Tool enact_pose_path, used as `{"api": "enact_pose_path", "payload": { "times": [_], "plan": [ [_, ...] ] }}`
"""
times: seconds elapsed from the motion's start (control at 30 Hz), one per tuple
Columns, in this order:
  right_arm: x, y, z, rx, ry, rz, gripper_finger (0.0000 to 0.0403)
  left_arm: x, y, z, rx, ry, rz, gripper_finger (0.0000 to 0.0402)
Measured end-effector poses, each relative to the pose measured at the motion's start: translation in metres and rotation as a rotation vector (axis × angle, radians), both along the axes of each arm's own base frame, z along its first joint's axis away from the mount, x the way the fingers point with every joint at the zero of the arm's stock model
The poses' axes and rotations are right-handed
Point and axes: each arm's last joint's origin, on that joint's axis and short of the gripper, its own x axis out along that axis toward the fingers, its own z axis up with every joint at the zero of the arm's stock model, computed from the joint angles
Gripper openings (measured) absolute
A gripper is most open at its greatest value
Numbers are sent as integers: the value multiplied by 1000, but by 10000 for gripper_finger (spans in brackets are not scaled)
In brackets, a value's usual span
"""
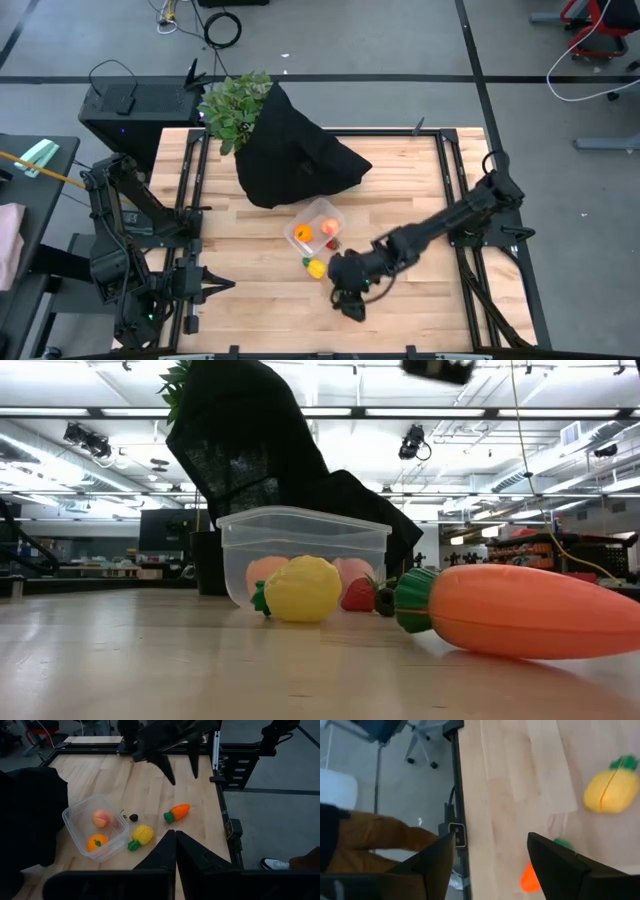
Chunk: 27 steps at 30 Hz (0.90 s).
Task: Pick and placing Produce into tupperware
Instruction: Put the orange carrot into the transparent bin
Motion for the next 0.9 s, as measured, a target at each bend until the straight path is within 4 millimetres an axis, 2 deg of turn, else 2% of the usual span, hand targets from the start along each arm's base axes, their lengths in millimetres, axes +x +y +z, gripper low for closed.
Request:
{"api": "enact_pose_path", "payload": {
  "times": [0.23,0.33,0.47,0.6,0.73,0.9],
  "plan": [
    [-20,24,-15,-131,78,-191,254,0,0,0,0,0,1,23],
    [-25,32,-32,-169,157,-225,257,0,0,0,0,0,1,24],
    [-20,40,-64,-190,262,-270,262,0,0,0,-1,0,1,19],
    [-11,39,-91,-176,358,-336,263,0,-1,0,-10,-4,1,14],
    [-4,32,-106,-163,412,-402,257,0,-1,0,-10,-4,1,15],
    [4,28,-124,-128,478,-385,255,0,-1,0,-9,-4,1,23]
  ]
}}
